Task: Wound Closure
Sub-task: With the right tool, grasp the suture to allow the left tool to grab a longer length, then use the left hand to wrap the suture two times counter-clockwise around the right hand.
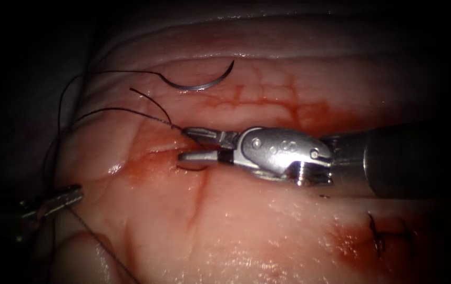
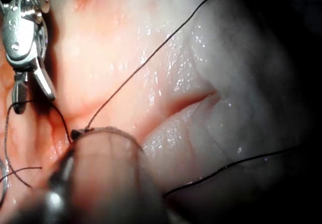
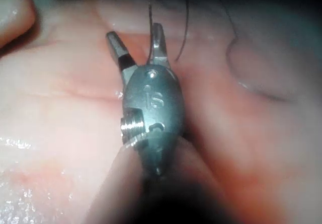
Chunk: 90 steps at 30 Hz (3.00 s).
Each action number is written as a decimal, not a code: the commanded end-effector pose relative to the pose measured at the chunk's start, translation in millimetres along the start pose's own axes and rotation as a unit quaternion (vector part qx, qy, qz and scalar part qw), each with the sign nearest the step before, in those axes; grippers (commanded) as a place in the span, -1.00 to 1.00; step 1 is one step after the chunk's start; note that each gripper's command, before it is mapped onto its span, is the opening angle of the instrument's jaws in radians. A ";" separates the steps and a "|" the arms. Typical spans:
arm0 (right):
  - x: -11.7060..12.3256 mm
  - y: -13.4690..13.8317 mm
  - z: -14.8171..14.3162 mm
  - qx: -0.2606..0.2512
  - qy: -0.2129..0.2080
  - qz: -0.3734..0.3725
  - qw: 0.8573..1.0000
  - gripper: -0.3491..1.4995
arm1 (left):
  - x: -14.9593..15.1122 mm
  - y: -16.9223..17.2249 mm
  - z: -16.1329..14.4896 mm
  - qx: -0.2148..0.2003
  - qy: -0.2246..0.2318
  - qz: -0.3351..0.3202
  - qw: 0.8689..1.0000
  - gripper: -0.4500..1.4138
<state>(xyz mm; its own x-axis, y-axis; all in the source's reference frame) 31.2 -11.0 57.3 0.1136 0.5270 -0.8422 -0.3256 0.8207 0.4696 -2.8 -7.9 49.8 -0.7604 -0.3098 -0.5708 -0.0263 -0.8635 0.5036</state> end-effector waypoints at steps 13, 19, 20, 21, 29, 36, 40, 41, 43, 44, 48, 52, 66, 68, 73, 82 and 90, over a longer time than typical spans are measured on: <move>4.3 5.2 0.2 0.021 0.028 -0.014 0.999 0.60 | 1.5 0.4 -1.1 0.001 -0.002 -0.004 1.000 -1.00; 2.6 7.0 2.4 0.013 0.023 -0.021 0.999 -0.73 | 1.3 0.1 -0.9 -0.001 0.004 -0.004 1.000 -1.00; 2.0 7.3 3.1 0.009 0.022 -0.024 0.999 -1.00 | 1.2 0.0 -0.9 -0.001 0.006 -0.005 1.000 -1.00; 1.6 7.5 3.5 0.008 0.021 -0.023 0.999 -1.00 | 1.2 -0.1 -0.9 -0.002 0.009 -0.005 1.000 -1.00; -2.3 8.1 7.4 0.042 0.018 -0.040 0.998 -1.00 | 1.0 -0.9 -0.9 -0.006 0.034 -0.007 0.999 -1.00; -1.9 6.3 7.6 0.086 0.046 -0.012 0.995 -1.00 | -0.2 -2.4 0.9 -0.023 0.090 -0.031 0.995 -1.00; -1.1 4.5 8.1 0.114 0.058 -0.011 0.992 -1.00 | -0.6 -2.8 3.1 -0.045 0.131 -0.044 0.989 -1.00; -0.7 4.1 8.2 0.117 0.066 -0.010 0.991 -1.00 | -0.8 -2.7 4.3 -0.058 0.143 -0.044 0.987 -1.00; -0.3 3.7 8.3 0.119 0.078 -0.008 0.990 -1.00 | -0.9 -2.5 5.2 -0.068 0.153 -0.047 0.985 -1.00; -0.2 3.6 8.3 0.119 0.083 -0.007 0.989 -1.00 | -1.0 -2.3 5.9 -0.075 0.160 -0.051 0.983 -1.00; 0.2 2.9 8.5 0.128 0.092 -0.007 0.987 -1.00 | -1.4 -1.6 7.6 -0.098 0.184 -0.053 0.977 -1.00; 0.1 2.1 9.0 0.143 0.102 -0.004 0.984 -1.00 | -1.1 -1.2 9.2 -0.122 0.229 -0.042 0.965 -1.00; 0.6 1.7 10.4 0.134 0.131 0.012 0.982 -0.95 | 1.3 -0.1 11.7 -0.164 0.282 -0.008 0.945 -1.00; 0.6 1.9 10.9 0.114 0.126 0.014 0.985 -0.16 | 1.8 0.3 11.5 -0.166 0.283 -0.004 0.945 -1.00; 0.3 2.3 11.8 0.098 0.123 0.014 0.987 0.58 | 3.7 0.6 9.8 -0.167 0.285 0.000 0.944 -1.00; -3.1 1.1 11.5 0.117 0.060 -0.018 0.991 0.29 | 5.2 -4.3 7.2 -0.113 0.284 -0.004 0.952 -1.00; -3.6 0.6 10.1 0.130 0.048 -0.024 0.990 0.14 | 3.8 -7.7 9.0 -0.109 0.296 -0.001 0.949 -1.00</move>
<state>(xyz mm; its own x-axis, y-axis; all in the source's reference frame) 39.4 -10.0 62.9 0.0327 0.4721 -0.8809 -0.0647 0.8805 0.4695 -10.4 2.4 49.6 -0.2539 -0.4173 -0.8726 0.1455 -0.9083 0.3921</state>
